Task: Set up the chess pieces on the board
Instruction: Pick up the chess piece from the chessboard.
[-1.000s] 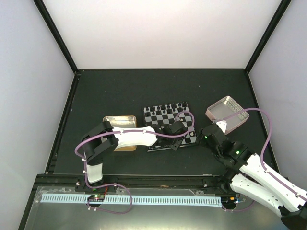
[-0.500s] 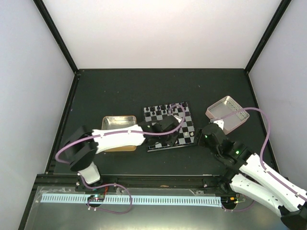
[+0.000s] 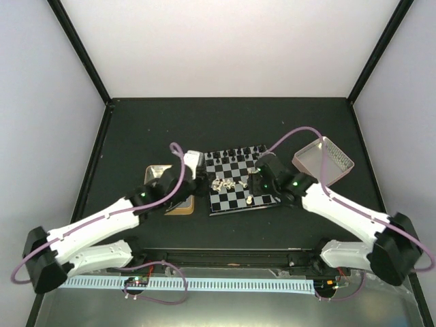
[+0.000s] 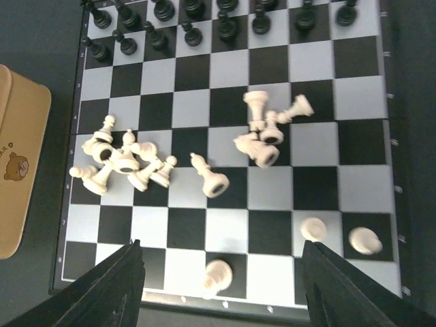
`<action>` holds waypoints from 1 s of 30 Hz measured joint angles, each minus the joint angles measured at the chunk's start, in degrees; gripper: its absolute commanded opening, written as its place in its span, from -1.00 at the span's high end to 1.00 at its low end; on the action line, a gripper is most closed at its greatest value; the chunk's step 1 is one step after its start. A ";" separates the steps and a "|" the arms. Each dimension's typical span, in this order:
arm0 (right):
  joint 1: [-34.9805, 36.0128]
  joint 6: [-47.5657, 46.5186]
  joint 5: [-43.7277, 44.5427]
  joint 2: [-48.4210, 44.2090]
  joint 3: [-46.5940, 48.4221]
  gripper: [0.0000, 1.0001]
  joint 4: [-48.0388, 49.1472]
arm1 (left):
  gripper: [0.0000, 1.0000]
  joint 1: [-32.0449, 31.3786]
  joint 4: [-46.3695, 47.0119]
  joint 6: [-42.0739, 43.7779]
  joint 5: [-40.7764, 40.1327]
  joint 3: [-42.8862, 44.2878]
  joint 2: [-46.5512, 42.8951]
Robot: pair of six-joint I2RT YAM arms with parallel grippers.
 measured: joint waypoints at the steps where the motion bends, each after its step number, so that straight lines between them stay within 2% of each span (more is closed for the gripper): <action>1: 0.00 -0.85 -0.48 1.95 0.79 -0.26 0.83 | -0.06 0.09 0.04 -0.17 -0.55 -1.11 -2.29; 7: -0.04 -4.81 -1.97 10.88 2.21 -0.19 4.44 | -0.11 0.90 -1.03 -0.96 -2.78 -4.57 -12.74; 13: -0.37 -7.13 -2.91 19.28 6.62 0.07 4.42 | -0.14 1.22 -3.06 -1.70 -3.80 -8.33 -20.81; 19: -0.61 -8.52 -4.02 24.17 9.27 0.25 3.76 | -0.14 1.46 -5.09 -1.95 -4.02 -9.97 -22.29; 30: -0.66 -10.40 -4.57 28.76 11.28 0.30 2.56 | -0.15 1.64 -5.27 -1.90 -4.31 -10.23 -21.75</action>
